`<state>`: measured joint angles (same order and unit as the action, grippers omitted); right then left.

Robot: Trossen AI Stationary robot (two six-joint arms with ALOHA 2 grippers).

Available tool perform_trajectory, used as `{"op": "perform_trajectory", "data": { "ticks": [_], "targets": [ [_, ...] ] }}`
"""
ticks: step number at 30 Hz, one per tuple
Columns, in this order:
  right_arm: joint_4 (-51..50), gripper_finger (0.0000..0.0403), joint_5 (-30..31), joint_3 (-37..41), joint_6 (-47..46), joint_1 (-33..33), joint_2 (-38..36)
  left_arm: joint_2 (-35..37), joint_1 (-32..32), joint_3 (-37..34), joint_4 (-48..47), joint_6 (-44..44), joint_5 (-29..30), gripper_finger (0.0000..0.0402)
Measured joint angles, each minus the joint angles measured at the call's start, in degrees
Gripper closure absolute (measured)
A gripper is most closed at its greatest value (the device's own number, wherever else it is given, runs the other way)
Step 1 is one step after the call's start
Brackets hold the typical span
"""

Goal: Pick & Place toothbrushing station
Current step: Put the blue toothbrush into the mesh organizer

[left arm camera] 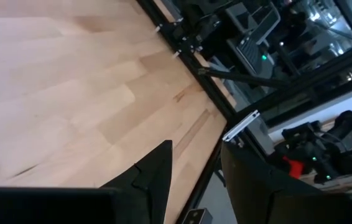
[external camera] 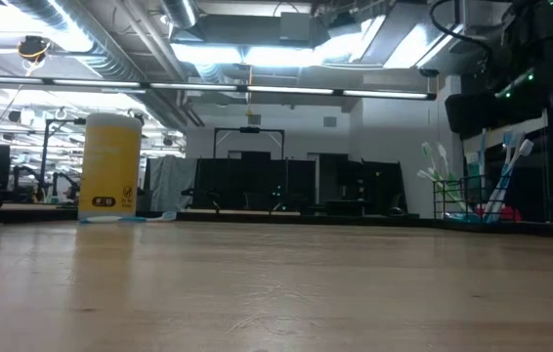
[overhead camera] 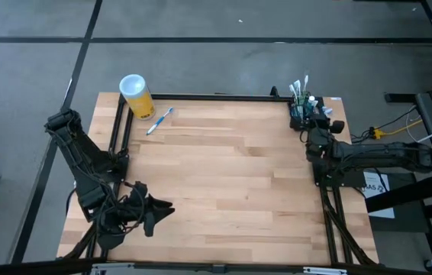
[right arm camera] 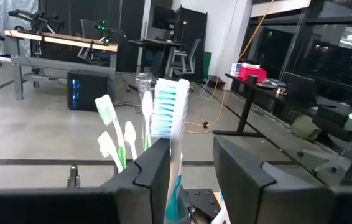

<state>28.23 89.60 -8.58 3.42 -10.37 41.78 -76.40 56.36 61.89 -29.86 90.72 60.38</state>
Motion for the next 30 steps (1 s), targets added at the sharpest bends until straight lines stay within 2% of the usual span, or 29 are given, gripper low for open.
{"op": "perform_trajectory", "data": {
  "ticks": [3, 7, 11, 14, 24, 30],
  "targets": [
    [-2.4, 0.0275, -3.2, 0.0, -2.0, -1.6, -0.2, 0.0, 0.0, 0.0, 1.4, -1.5, 0.2, 0.0268],
    [-11.4, 0.0273, -15.2, 0.0, -12.8, -4.9, -0.3, 0.0, 0.1, 0.0, 2.2, -2.8, 0.2, 0.0268],
    [-25.9, 0.0276, -18.2, 0.0, -28.9, -6.0, -0.3, 0.0, 0.7, 0.0, 3.3, -3.0, 0.4, 0.0268],
    [-32.6, 0.0277, -22.0, 0.0, -36.8, -6.2, -0.3, 0.0, 1.2, 0.0, 3.5, -3.0, 0.8, 0.0268],
    [-34.8, 0.0277, -35.2, -2.8, -40.9, -2.1, -0.3, 0.0, 1.3, 0.0, 2.9, -3.3, 1.7, 0.0268],
    [-34.0, 0.0277, -44.7, -6.8, -42.0, 4.0, -0.3, 0.0, 1.3, 0.0, 2.8, -3.5, 2.7, 0.0268]
  ]
}}
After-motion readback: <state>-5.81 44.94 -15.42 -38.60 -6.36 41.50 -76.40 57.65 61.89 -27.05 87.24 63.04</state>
